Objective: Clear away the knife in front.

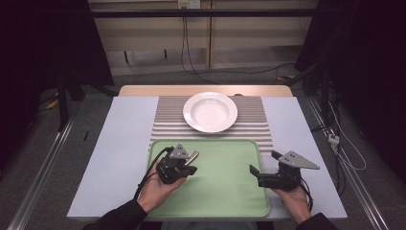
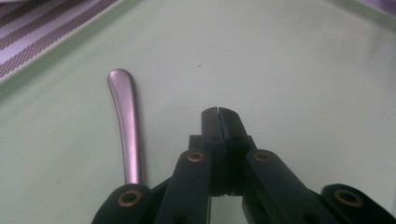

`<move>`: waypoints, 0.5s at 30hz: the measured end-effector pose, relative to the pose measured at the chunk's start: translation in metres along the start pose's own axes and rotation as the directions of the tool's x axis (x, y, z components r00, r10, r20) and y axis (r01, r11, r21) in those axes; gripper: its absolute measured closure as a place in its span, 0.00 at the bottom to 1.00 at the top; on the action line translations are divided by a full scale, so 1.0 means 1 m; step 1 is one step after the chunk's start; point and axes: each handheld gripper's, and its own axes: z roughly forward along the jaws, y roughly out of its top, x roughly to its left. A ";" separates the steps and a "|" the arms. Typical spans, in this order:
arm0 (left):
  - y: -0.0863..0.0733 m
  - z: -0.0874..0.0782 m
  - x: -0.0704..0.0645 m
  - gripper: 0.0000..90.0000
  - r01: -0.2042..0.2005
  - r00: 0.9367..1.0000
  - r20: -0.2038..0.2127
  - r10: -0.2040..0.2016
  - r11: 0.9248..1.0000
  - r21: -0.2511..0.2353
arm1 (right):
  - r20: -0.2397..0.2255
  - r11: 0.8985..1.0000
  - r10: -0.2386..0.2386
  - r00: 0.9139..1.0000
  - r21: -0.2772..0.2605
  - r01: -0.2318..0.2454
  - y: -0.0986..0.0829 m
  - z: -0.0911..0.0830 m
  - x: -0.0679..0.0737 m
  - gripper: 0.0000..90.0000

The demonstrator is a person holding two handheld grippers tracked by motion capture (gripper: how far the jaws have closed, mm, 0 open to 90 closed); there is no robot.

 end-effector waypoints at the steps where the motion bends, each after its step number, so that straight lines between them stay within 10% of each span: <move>1: 0.000 0.001 0.001 1.00 -0.002 1.000 -0.020 0.002 1.000 0.015 | 0.000 1.000 0.000 1.000 0.000 0.000 0.000 0.000 0.000 0.01; 15: -0.003 0.022 0.013 1.00 0.024 0.999 -0.046 -0.021 0.997 0.079 | 0.008 1.000 0.004 1.000 -0.002 -0.004 0.000 -0.001 0.001 0.01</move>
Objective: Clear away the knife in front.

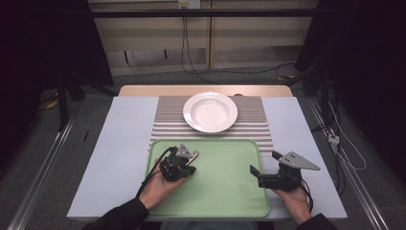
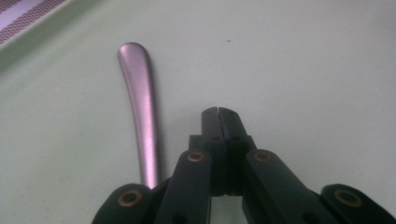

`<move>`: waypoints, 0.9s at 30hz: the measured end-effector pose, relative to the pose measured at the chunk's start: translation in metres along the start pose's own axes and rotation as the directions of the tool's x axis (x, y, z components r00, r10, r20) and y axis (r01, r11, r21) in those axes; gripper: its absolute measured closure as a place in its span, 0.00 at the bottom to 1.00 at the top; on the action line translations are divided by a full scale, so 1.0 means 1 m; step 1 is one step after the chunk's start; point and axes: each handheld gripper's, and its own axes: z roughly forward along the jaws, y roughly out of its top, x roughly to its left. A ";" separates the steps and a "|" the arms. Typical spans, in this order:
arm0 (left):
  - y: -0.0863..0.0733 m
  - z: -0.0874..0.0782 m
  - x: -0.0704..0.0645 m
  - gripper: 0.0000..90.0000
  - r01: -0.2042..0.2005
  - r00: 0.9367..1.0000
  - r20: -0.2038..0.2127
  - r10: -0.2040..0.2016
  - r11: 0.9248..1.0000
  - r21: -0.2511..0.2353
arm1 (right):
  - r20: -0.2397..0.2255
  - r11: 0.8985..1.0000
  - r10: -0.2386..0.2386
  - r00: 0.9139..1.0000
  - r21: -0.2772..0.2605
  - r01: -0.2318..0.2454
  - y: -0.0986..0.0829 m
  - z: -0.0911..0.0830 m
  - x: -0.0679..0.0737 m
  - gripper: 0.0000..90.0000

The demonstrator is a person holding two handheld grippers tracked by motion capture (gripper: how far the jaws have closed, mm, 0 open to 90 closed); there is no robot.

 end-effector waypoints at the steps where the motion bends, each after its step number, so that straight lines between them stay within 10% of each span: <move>1: 0.000 0.000 0.002 1.00 0.005 1.000 -0.003 -0.005 1.000 0.000 | 0.000 1.000 -0.005 1.000 0.001 0.005 0.000 0.000 0.000 0.01; 27: -0.003 -0.005 0.017 1.00 0.031 0.999 -0.045 -0.031 1.000 0.003 | -0.004 1.000 -0.001 1.000 0.003 0.001 0.000 0.000 0.001 0.01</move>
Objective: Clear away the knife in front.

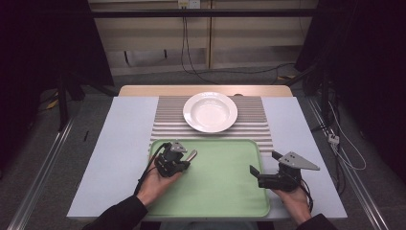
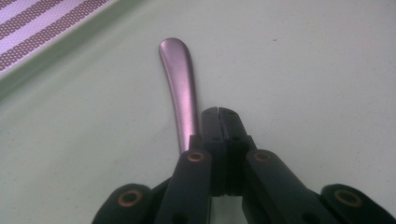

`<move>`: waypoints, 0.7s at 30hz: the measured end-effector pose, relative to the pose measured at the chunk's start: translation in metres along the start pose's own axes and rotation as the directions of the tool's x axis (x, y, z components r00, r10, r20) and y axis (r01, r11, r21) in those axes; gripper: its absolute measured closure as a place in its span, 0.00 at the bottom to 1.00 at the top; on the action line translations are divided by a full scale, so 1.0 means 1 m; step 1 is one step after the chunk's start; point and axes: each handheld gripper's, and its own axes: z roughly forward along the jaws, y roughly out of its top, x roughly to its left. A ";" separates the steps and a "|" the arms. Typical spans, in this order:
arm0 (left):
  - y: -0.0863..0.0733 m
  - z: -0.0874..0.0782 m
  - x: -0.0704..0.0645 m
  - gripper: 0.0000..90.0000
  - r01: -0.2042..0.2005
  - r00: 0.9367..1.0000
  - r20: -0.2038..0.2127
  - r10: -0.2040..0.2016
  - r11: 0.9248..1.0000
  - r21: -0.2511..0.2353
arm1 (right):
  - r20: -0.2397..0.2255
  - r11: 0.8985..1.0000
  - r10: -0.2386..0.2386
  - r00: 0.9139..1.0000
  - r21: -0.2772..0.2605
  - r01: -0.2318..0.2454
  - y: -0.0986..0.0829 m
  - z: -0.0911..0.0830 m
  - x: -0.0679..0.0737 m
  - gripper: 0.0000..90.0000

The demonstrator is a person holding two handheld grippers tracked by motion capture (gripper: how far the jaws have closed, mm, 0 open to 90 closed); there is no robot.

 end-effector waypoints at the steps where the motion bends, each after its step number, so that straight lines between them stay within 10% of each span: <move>1: 0.000 0.000 0.000 1.00 0.002 1.000 -0.016 -0.002 1.000 -0.003 | 0.000 1.000 0.000 1.000 0.000 0.000 0.000 0.000 0.000 0.01; 21: -0.003 -0.005 0.011 1.00 0.035 0.997 -0.073 -0.034 0.999 0.009 | -0.006 1.000 -0.003 1.000 0.000 0.003 0.001 0.001 0.000 0.01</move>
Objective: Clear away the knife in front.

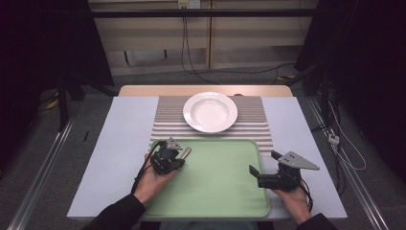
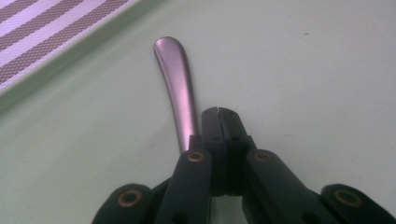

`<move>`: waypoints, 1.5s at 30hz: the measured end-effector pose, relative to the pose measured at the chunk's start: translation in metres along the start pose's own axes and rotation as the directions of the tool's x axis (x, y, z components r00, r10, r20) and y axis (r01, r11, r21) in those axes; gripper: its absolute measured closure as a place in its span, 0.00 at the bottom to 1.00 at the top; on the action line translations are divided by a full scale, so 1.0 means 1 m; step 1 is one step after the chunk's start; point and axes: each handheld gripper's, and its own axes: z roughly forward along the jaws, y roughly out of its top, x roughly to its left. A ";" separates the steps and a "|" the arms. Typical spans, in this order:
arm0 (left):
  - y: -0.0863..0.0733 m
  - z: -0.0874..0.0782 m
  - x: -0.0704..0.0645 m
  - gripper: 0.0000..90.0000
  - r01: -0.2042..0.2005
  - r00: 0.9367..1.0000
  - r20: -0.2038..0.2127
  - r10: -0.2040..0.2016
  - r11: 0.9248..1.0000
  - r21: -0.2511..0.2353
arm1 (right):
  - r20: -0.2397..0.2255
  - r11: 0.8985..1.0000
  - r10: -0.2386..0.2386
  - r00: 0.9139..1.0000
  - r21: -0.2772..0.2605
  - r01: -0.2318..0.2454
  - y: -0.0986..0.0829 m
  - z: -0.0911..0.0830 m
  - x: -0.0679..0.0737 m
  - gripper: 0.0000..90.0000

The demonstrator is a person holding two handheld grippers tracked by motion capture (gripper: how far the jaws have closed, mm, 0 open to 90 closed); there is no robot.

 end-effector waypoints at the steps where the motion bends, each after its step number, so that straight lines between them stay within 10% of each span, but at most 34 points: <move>1: 0.000 0.000 0.001 1.00 0.007 1.000 0.000 -0.007 1.000 0.001 | 0.000 1.000 -0.001 1.000 0.000 0.001 0.000 0.000 0.000 0.01; 45: -0.023 -0.021 0.035 1.00 0.123 0.991 -0.061 -0.122 0.992 0.012 | 0.001 1.000 0.006 1.000 0.000 -0.006 0.000 -0.001 0.000 0.01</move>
